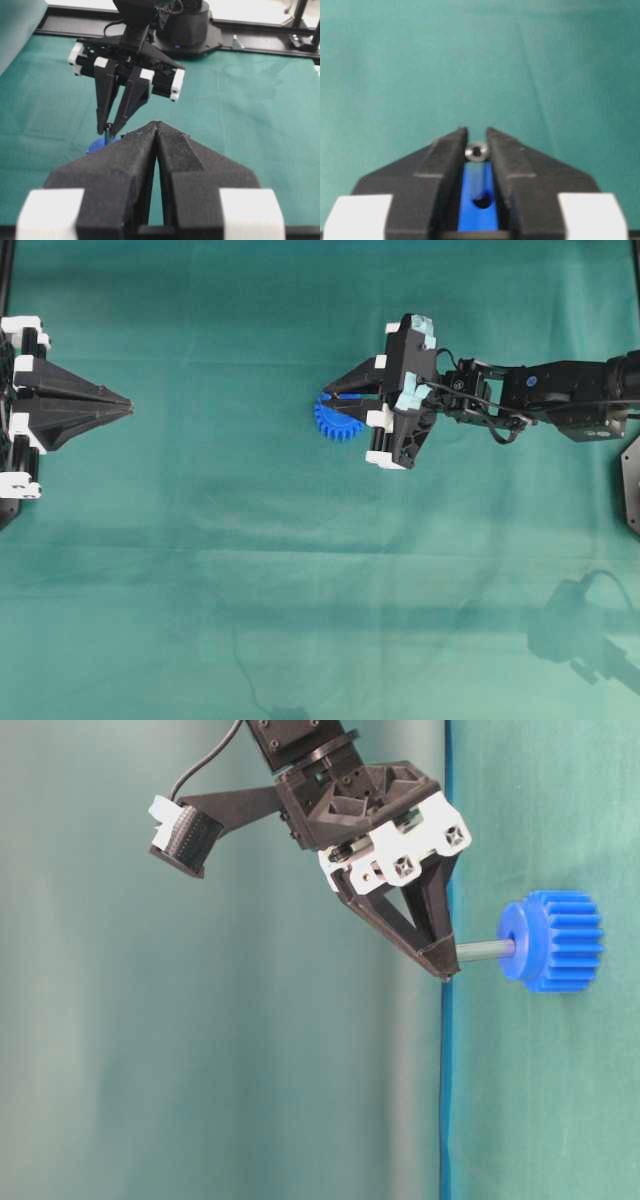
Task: Insert the shaft placed at a random location into the center hole of the small gear at another random location.
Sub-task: 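Lower the shaft with the right gripper into the gear's center hole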
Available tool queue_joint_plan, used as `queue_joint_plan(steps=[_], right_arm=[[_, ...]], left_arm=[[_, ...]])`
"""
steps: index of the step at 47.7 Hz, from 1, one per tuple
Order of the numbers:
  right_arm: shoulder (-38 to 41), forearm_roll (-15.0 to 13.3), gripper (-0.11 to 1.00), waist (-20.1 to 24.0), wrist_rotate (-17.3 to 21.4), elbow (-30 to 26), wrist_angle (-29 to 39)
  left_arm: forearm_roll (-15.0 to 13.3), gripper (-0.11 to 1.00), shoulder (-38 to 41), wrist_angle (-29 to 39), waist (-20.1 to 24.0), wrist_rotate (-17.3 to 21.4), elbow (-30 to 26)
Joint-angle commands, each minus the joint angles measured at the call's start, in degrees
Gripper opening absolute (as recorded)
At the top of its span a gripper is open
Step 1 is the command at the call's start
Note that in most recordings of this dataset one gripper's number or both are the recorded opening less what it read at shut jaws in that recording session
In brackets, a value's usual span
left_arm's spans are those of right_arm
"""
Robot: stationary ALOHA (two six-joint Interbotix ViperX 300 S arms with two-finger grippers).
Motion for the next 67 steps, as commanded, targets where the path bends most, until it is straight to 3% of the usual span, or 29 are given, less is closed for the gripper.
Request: queue_joint_plan(steps=[1, 33, 51, 67], right_arm=[[-0.53, 0.09, 0.13, -0.09, 0.00, -0.44, -0.53], [-8.96, -0.26, 0.13, -0.09, -0.97, 2.02, -3.16], [-3.69, 0.18, 0.13, 0.35, -0.97, 1.58, -4.83], [0.70, 2.29, 0.13, 0.35, -0.97, 2.02, -7.56]], left_arm=[[-0.09, -0.01, 0.44, -0.35, 0.18, 0.00, -0.62], [-0.09, -0.01, 0.18, 0.26, -0.18, 0.00, -0.62], [-0.09, -0.01, 0.26, 0.09, -0.18, 0.00, -0.62], [-0.09, -0.01, 0.26, 0.00, -0.18, 0.00, -0.62]])
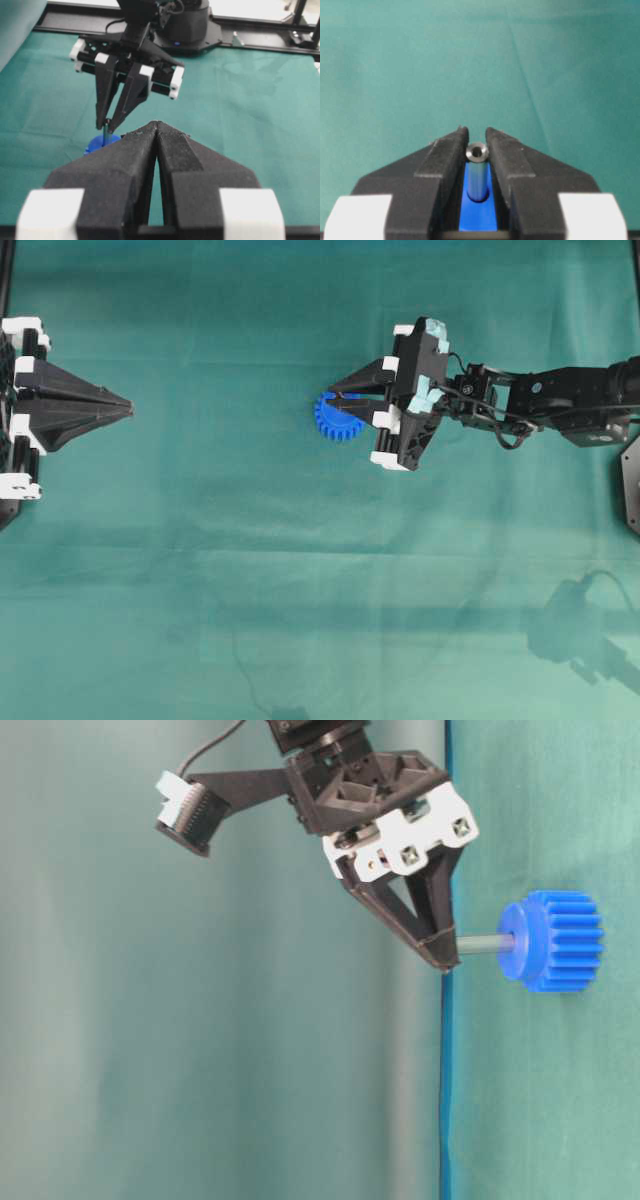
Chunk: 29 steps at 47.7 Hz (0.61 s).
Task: Insert the shaft placed at a random location into the center hole of the small gear at another random location.
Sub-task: 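Lower the shaft with the right gripper into the gear's center hole, then open the right gripper to release the inserted shaft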
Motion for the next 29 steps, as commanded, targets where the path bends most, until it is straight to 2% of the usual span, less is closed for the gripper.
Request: queue_joint_plan(steps=[1, 29], right_arm=[[-0.26, 0.44, 0.13, 0.18, 0.00, -0.44, -0.88], [3.78, 0.97, 0.13, 0.62, 0.18, -0.62, -2.64]], left_arm=[[-0.09, -0.01, 0.26, -0.44, -0.18, 0.00, -0.62], [-0.09, -0.01, 0.26, -0.35, -0.09, 0.00, -0.62]])
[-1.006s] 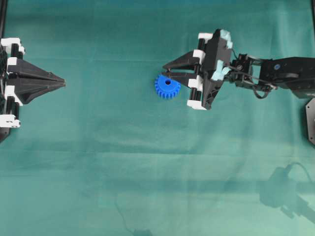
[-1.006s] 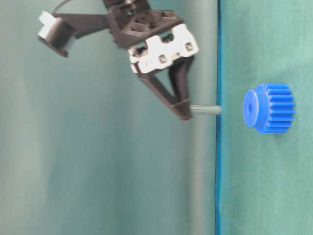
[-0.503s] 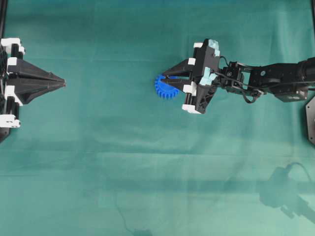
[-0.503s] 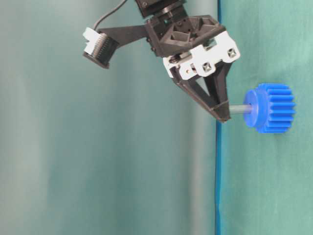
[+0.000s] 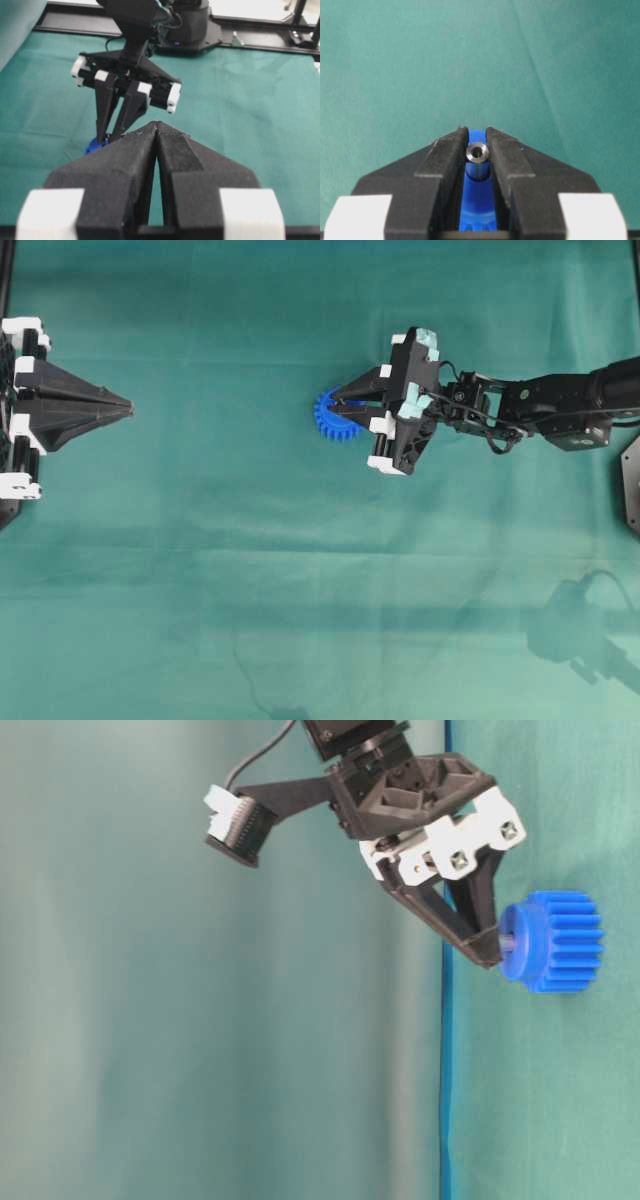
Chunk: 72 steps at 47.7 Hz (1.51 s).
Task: Insert the shaft placed at a random location into the center hole of the small gear at another random location.
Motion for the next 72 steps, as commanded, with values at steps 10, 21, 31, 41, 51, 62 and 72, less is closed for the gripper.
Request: queue_joint_plan(steps=[10, 21, 31, 41, 51, 62, 72], right_arm=[[0.26, 0.09, 0.13, 0.44, 0.09, -0.35, -0.70], [0.35, 0.09, 0.13, 0.44, 0.26, -0.35, -0.35], [0.35, 0.09, 0.13, 0.44, 0.53, -0.35, -0.53], [0.26, 0.26, 0.14, 0.44, 0.62, -0.62, -0.26], [-0.26, 0.88, 0.69, 0.44, 0.62, -1.05, -0.18], [-5.01, 0.88, 0.74, 0.70, 0.18, -1.05, 1.23], [-14.24, -0.09, 0.74, 0.79, -0.18, -1.41, 7.12]], left_arm=[[-0.09, -0.01, 0.44, -0.26, -0.09, -0.09, -0.53], [-0.09, -0.01, 0.53, -0.26, -0.09, -0.09, -0.53], [-0.09, -0.01, 0.53, -0.26, -0.09, -0.09, -0.44], [-0.09, -0.01, 0.53, -0.09, -0.09, -0.09, -0.35], [-0.09, -0.01, 0.53, 0.70, -0.09, -0.09, -0.35], [-0.09, -0.01, 0.18, 0.70, -0.09, -0.09, -0.35], [-0.09, -0.01, 0.09, 0.70, -0.09, -0.09, -0.35]])
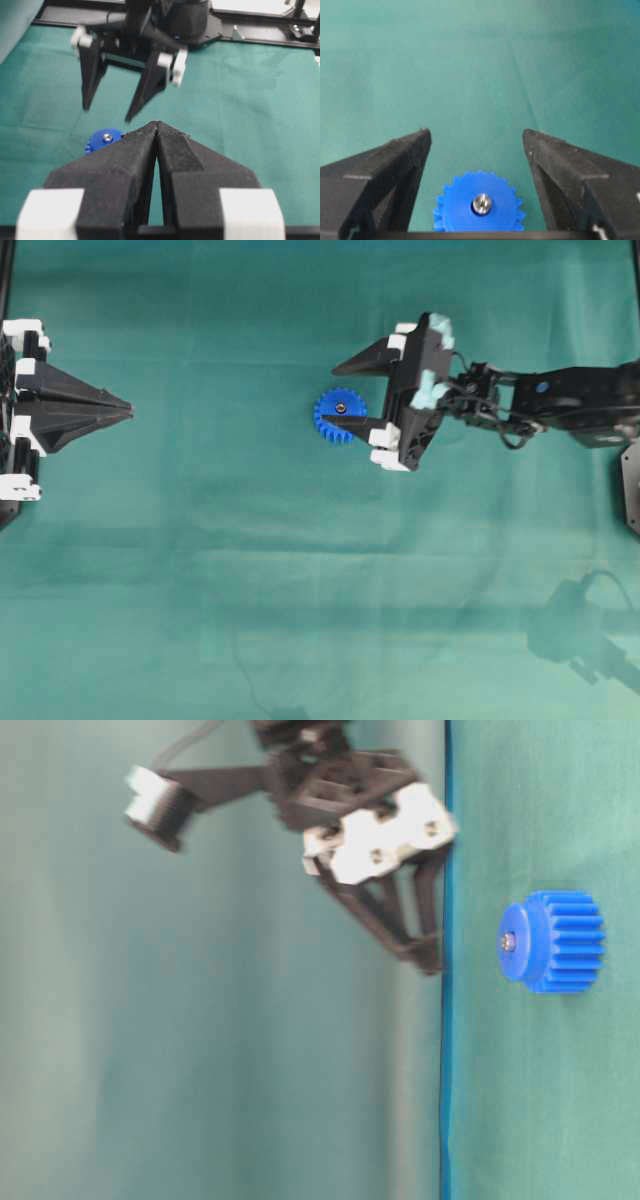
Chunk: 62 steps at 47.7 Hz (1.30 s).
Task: Insert the shaft placed at a random location into the center hole of the small gear at another random location.
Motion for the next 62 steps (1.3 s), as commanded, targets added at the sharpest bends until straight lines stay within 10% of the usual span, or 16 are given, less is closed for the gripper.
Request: queue_joint_plan(steps=[1, 62], right_arm=[[-5.45, -0.70, 0.74, 0.26, -0.09, -1.14, 2.37], [-48.25, -1.32, 0.74, 3.78, 0.35, 24.26, 25.05]], left_arm=[[0.00, -0.01, 0.18, -0.26, -0.09, 0.00, -0.53], [0.00, -0.01, 0.00, 1.14, -0.09, 0.09, -0.26]])
